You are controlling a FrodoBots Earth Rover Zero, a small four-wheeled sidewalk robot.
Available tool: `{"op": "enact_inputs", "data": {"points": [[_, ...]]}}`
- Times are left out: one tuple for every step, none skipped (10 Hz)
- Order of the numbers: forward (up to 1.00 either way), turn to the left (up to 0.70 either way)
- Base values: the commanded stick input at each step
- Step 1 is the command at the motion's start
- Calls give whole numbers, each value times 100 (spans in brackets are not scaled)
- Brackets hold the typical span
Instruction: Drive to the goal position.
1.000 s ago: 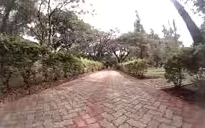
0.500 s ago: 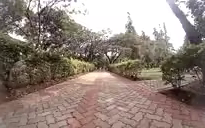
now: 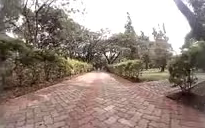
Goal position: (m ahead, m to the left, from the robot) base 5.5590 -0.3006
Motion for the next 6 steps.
{"op": "enact_inputs", "data": {"points": [[70,0],[70,0],[70,0],[70,0],[70,0],[70,0]]}}
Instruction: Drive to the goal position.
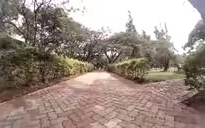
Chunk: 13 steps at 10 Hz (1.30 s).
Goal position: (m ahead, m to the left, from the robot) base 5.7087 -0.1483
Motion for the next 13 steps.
{"op": "enact_inputs", "data": {"points": [[70,0],[70,0],[70,0],[70,0],[70,0],[70,0],[70,0],[70,0],[70,0],[70,0],[70,0],[70,0],[70,0]]}}
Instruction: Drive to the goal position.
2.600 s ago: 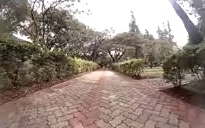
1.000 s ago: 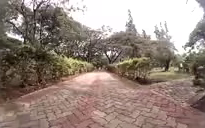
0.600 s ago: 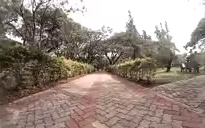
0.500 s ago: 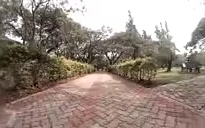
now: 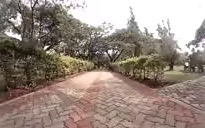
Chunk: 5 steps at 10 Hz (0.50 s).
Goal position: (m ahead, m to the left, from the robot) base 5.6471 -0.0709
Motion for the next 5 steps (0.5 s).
{"op": "enact_inputs", "data": {"points": [[70,0],[70,0],[70,0],[70,0],[70,0]]}}
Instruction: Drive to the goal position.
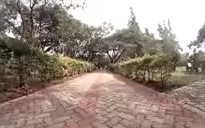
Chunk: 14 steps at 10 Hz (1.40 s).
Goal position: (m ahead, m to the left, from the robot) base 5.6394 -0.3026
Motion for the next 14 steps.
{"op": "enact_inputs", "data": {"points": [[70,0],[70,0],[70,0],[70,0],[70,0],[70,0],[70,0],[70,0],[70,0],[70,0],[70,0],[70,0],[70,0],[70,0]]}}
